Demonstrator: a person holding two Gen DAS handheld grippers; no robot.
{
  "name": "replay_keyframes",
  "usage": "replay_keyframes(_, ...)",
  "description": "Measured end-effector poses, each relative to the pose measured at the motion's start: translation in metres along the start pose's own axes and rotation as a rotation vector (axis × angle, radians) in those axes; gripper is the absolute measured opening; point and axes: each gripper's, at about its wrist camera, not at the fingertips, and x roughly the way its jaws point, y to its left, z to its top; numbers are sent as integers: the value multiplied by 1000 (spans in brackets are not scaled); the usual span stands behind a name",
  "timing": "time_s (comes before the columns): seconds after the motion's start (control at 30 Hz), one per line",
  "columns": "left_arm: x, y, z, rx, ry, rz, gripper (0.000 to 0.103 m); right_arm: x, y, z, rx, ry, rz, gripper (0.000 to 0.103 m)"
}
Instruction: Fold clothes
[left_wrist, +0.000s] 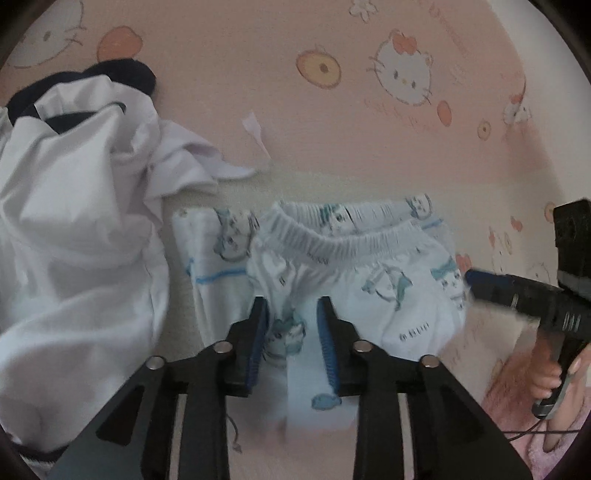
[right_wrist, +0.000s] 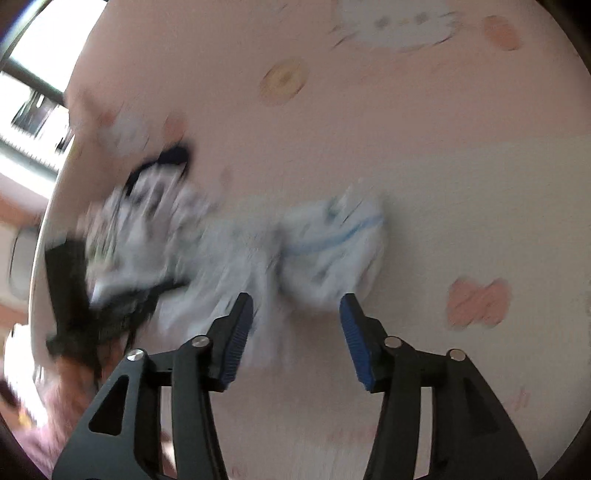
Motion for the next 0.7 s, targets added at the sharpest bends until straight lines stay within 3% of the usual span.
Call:
replay_keyframes(0.07, 6, -1, -4, 4, 24, 16, 44, 13, 10, -8, -60, 38, -25, 61)
replay_keyframes(0.17, 13, -7, -7, 28, 42, 47, 44, 33, 26, -20, -148, 95, -61, 57)
replay_keyframes(0.2, 13, -12, -7, 49, 35, 63, 42, 37, 28, -22, -150, 95, -41, 36)
replay_keyframes(0.23, 14, -17, -7, 70, 28, 78, 35, 41, 30, -23, -152, 96, -22, 28)
replay_keyframes(0.27, 14, -22, -7, 90, 21, 94, 16, 40, 32, -23, -150, 88, -13, 24)
replay_keyframes(0.33, 3, -27, -8, 89, -14, 84, 12, 38, 36, -25, -144, 73, 4, 12)
replay_keyframes(0.43, -25, -36, -22, 113, -44, 21, 10, 11, 30, -34, -58, 43, 67, 10)
replay_keyframes(0.53, -41, -50, -49, 163, -3, -36, 10, -28, 31, -53, -43, 17, 108, 10)
replay_keyframes(0.67, -16, -55, -81, 172, 125, -58, 11, -33, 30, -97, -104, 132, -14, 12)
replay_keyframes(0.7, -12, -53, -86, 178, 137, -36, 11, -25, 26, -107, -107, 181, -66, 19)
